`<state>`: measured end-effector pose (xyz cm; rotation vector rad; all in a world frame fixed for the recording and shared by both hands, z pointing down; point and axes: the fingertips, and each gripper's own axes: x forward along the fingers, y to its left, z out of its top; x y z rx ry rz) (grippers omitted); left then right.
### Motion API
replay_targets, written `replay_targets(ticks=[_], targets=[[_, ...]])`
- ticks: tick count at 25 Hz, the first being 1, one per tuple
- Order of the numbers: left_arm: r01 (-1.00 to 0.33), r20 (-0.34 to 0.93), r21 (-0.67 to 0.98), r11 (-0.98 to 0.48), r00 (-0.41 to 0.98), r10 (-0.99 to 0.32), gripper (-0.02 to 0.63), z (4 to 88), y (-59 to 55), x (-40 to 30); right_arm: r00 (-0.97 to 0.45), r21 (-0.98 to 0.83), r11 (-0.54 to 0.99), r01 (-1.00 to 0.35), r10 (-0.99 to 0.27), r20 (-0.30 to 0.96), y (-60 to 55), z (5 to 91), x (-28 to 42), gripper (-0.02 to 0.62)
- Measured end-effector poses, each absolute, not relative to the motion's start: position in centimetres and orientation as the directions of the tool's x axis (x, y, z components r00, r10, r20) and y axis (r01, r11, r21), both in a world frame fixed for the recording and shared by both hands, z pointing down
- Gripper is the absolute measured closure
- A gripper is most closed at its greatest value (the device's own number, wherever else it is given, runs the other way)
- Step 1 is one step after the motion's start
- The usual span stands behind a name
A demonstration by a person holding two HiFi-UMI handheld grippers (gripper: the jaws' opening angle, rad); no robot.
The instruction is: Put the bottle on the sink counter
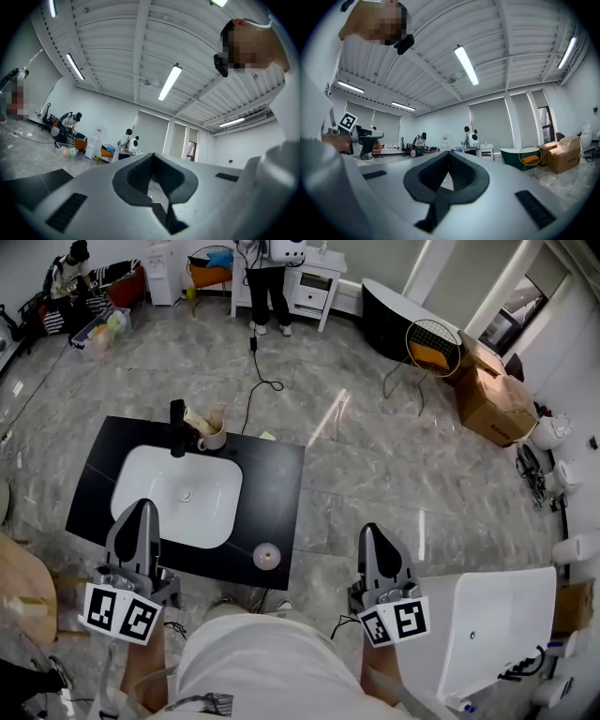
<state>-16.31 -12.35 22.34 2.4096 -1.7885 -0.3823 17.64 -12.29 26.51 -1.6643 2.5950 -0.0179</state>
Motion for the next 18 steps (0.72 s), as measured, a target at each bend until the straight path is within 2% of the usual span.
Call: replay_targets(ticks=[18], targets=[[-0.932, -0.107, 0.233, -0.277, 0.258, -0.960, 0.592, 23.0, -10.8, -17.5, -0.440, -0.038, 0.440, -0.897, -0.898, -0.027, -11.3, 26.5, 15.6, 0.584]])
